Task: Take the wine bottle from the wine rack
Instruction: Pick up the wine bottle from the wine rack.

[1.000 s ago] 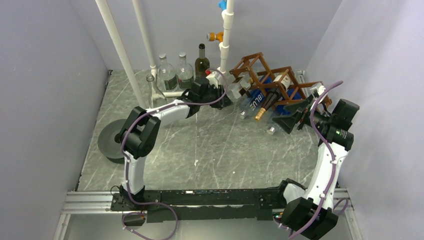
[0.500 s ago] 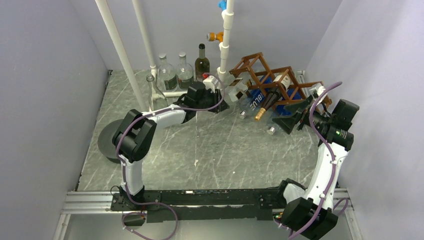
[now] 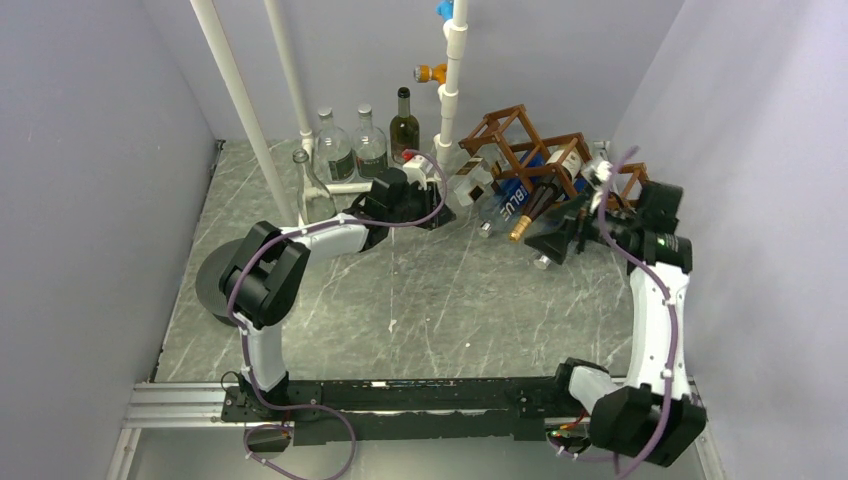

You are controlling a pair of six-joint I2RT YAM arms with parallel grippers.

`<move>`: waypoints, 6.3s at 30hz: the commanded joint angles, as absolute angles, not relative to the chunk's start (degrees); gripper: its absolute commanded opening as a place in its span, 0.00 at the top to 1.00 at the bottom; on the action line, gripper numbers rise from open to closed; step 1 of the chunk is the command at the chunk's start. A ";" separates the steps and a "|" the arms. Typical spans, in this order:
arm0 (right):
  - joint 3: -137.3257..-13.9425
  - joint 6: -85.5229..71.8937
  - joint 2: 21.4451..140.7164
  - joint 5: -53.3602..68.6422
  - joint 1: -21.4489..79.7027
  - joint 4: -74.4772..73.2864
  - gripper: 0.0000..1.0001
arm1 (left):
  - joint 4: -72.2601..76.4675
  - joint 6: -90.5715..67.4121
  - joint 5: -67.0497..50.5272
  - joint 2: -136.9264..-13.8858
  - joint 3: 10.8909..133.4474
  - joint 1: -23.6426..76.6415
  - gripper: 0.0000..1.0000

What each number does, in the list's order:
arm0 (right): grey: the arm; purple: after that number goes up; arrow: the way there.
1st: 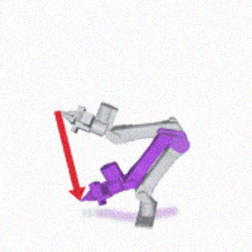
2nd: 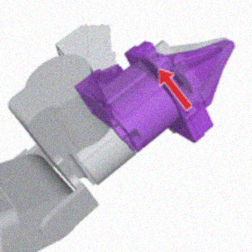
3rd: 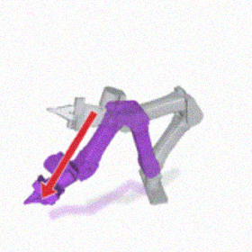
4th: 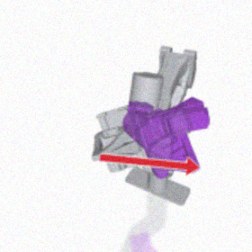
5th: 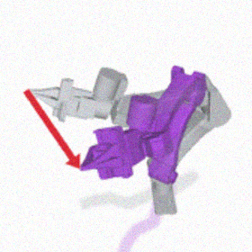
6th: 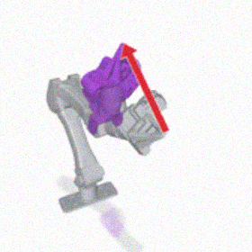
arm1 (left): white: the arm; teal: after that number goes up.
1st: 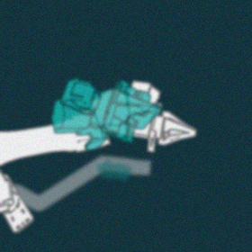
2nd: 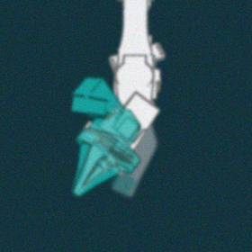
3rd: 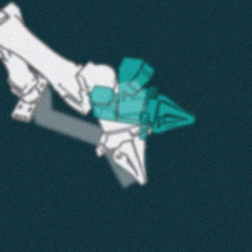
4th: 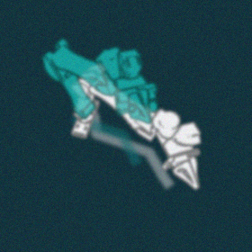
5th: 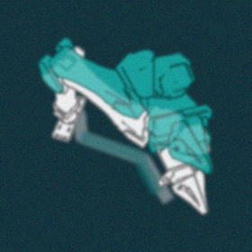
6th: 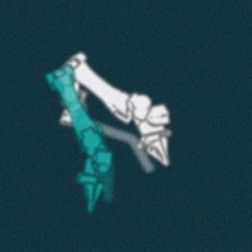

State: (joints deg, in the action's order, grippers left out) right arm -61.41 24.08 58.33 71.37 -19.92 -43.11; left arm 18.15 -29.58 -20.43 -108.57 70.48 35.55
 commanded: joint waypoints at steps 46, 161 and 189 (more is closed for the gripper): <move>-90.51 109.63 105.29 26.82 14.07 -34.06 0.00 | 28.65 -32.95 -33.26 -104.38 70.02 34.28 1.00; -52.21 31.75 89.16 62.21 33.30 8.30 0.77 | -2.43 -27.97 -19.49 -58.22 49.42 33.74 0.29; -50.16 30.43 89.99 66.15 30.77 10.45 0.70 | 40.63 -11.13 -14.17 -63.79 33.74 39.46 0.30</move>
